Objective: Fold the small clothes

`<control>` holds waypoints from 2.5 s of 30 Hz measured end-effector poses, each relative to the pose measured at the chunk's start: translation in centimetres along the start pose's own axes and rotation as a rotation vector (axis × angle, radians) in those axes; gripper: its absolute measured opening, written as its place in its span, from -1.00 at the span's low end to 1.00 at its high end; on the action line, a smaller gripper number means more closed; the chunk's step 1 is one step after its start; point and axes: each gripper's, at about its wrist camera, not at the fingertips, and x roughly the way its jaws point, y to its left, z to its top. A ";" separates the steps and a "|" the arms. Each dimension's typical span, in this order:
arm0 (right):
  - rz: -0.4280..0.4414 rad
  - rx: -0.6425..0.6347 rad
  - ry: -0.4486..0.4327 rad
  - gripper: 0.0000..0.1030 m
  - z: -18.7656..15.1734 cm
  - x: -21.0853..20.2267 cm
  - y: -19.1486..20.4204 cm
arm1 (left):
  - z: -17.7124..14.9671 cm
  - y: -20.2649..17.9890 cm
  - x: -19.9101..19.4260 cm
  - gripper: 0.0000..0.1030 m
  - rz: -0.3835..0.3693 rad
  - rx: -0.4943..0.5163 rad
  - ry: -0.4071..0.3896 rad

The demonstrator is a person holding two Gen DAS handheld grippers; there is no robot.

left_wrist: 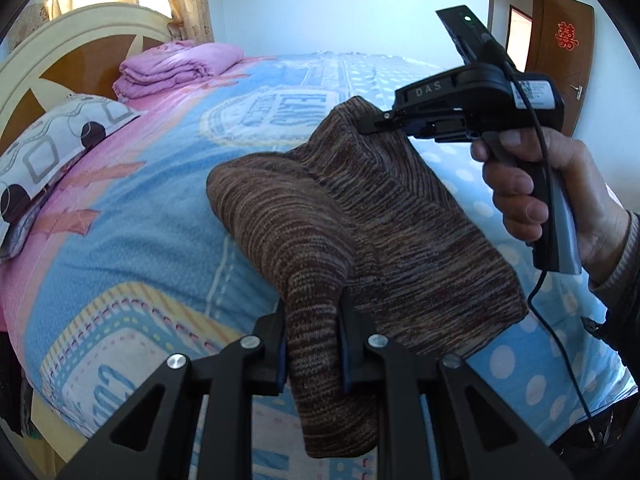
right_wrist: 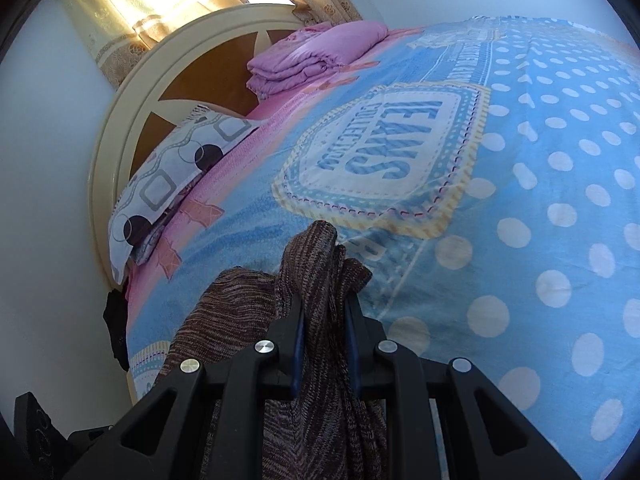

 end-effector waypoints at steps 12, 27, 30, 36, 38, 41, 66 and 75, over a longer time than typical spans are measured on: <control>-0.135 -0.145 -0.127 -0.48 -3.5 -4.8 1.6 | 0.5 -0.7 -3.1 0.69 0.184 0.027 -0.188; -0.215 -0.182 -0.065 -0.29 -11.7 -7.6 2.3 | 1.6 1.3 1.2 0.87 0.367 -0.002 -0.088; -0.243 -0.172 -0.186 0.24 -14.0 -11.6 3.7 | 0.8 0.7 -3.0 0.95 0.268 -0.021 -0.163; -0.317 -0.218 -0.276 0.26 -16.3 -15.6 6.2 | 0.5 -0.3 -7.1 1.00 0.194 -0.029 -0.242; -0.328 -0.218 -0.286 0.26 -16.4 -16.3 6.6 | 0.8 -0.5 -7.5 1.00 0.183 -0.038 -0.247; -0.331 -0.207 -0.308 0.26 -16.6 -17.4 6.8 | 0.9 -0.5 -7.5 1.00 0.157 -0.052 -0.234; -0.320 -0.245 -0.319 0.27 -17.8 -18.0 8.6 | 0.8 -0.6 -7.6 1.00 0.161 -0.062 -0.222; -0.316 -0.248 -0.319 0.27 -18.1 -18.1 8.6 | 0.8 -0.5 -7.6 1.00 0.161 -0.064 -0.221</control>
